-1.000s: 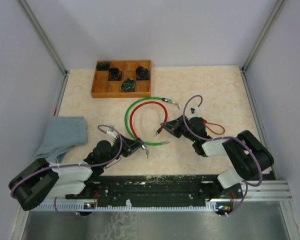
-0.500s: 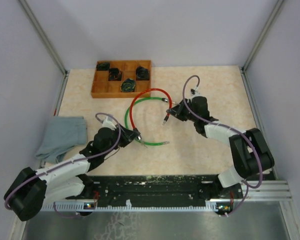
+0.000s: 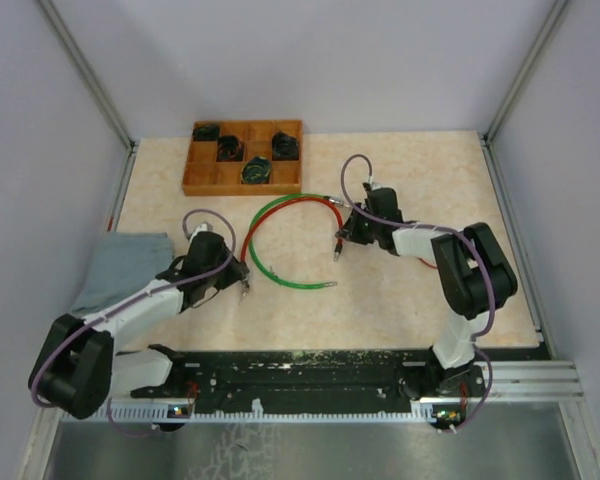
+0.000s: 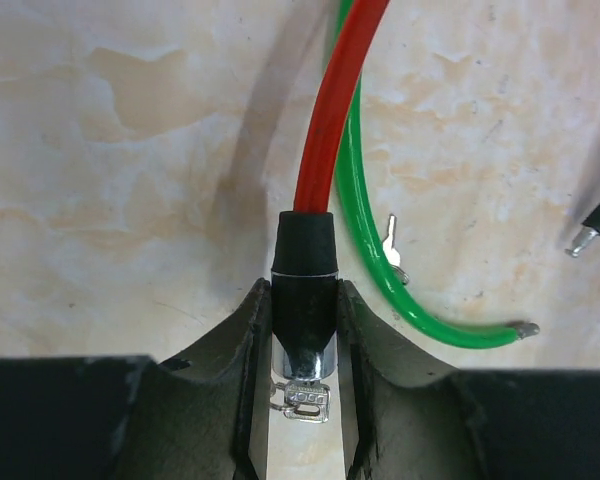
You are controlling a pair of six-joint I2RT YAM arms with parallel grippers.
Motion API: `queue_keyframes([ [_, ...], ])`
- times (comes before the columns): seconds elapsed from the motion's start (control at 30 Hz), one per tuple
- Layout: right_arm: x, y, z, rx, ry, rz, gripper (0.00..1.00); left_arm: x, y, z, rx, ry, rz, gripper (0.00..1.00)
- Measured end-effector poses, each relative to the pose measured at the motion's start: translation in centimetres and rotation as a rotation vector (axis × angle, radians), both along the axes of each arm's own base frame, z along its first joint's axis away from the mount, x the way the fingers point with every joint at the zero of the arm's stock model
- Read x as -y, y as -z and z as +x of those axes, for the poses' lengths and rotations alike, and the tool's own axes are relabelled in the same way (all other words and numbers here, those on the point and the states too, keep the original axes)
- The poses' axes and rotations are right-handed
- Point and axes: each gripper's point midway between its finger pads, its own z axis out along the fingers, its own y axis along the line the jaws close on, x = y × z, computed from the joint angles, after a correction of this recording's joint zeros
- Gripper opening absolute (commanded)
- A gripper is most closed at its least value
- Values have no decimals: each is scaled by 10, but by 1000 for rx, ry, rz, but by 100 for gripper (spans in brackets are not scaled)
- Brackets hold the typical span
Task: Unlock with the key
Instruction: Place the lock at the center of the board.
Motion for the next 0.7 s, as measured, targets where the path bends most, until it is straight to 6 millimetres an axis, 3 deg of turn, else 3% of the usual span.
queue_keyframes([
  [0.03,0,2,2,1,-3,-11,19,-3,4,3,-20,-3,20,1],
  [0.1,1,3,6,5,-9,-32,30,-5,8,8,-46,2,47,12],
  [0.17,4,2,9,19,-11,-55,37,-6,11,14,-66,7,70,37],
  [0.2,5,1,11,30,-12,-67,40,-8,12,15,-75,8,81,45],
  [0.33,12,-5,9,50,-22,-113,47,-11,11,16,-83,24,111,60],
  [0.5,15,-37,-5,132,-45,-162,47,-16,0,13,-66,26,129,68],
  [0.6,1,-54,-22,188,-100,-168,45,-16,-15,15,-38,29,121,69],
  [0.7,-22,-51,-47,194,-185,-170,43,-12,-25,16,-19,39,101,70],
])
